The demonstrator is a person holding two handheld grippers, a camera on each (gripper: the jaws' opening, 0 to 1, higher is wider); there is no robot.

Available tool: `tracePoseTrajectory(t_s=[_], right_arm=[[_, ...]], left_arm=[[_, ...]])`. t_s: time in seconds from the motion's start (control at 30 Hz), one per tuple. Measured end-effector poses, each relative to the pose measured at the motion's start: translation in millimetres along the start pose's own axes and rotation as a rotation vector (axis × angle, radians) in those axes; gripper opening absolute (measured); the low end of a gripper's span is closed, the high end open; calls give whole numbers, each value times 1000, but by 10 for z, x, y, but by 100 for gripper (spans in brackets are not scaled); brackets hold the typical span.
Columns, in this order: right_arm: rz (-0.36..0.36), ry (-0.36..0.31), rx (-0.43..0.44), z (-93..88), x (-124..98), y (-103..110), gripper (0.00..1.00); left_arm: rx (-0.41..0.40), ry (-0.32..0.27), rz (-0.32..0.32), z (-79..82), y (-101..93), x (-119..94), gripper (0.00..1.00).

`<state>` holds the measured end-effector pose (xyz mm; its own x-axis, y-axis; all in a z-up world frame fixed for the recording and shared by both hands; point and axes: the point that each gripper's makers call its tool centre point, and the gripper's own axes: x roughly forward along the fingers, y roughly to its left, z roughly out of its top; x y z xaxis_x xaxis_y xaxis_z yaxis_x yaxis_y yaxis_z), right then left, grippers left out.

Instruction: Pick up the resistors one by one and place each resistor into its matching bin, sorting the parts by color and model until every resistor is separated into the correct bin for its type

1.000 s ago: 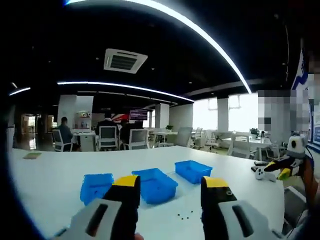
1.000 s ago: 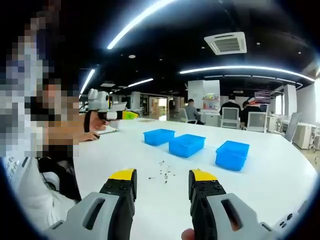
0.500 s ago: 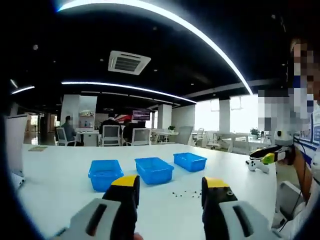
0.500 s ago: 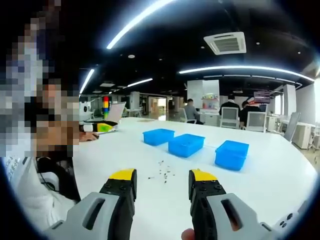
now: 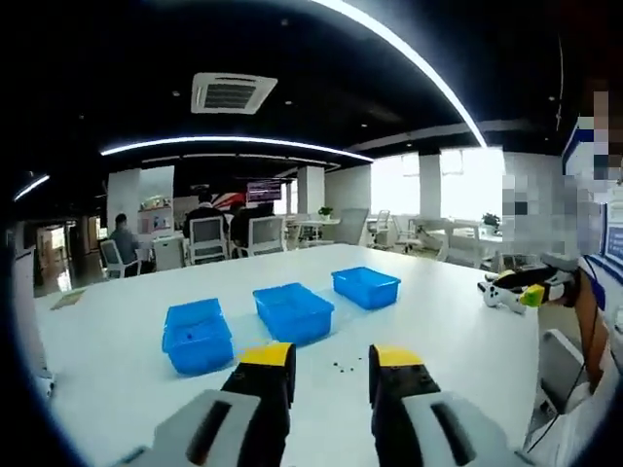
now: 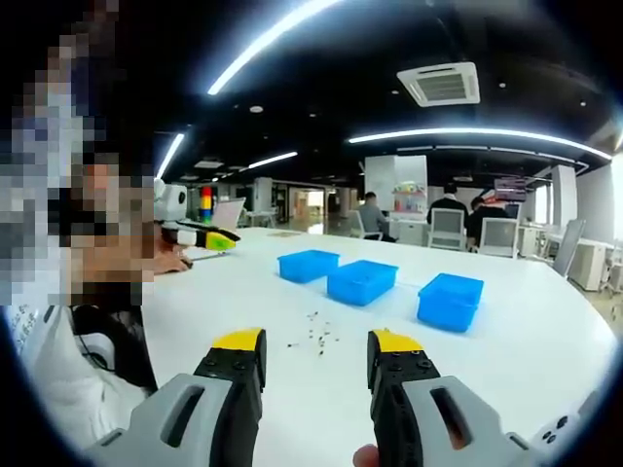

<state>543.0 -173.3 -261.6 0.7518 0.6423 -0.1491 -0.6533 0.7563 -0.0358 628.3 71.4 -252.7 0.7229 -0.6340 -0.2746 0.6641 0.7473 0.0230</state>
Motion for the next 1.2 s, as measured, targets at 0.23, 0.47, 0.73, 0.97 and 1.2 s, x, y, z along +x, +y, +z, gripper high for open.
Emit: tracePoseTrajectory(t_s=[0.23, 0.47, 0.73, 0.97, 1.2], right_arm=[[-5, -3, 0, 8, -21, -19, 43], [-9, -7, 1, 7, -33, -30, 43], [-9, -8, 4, 9, -40, -60, 43], [-7, -8, 12, -11, -30, -70, 43], [-10, -9, 18, -23, -24, -72, 43]], left_arm=[[-51, 247, -195, -224, -520, 382, 30], [11, 558, -290, -698, -880, 660, 29], [53, 719, -296, -1014, -900, 911, 25], [73, 764, -299, -1079, -950, 1066, 25], [92, 788, -275, -1107, -927, 1136, 19]])
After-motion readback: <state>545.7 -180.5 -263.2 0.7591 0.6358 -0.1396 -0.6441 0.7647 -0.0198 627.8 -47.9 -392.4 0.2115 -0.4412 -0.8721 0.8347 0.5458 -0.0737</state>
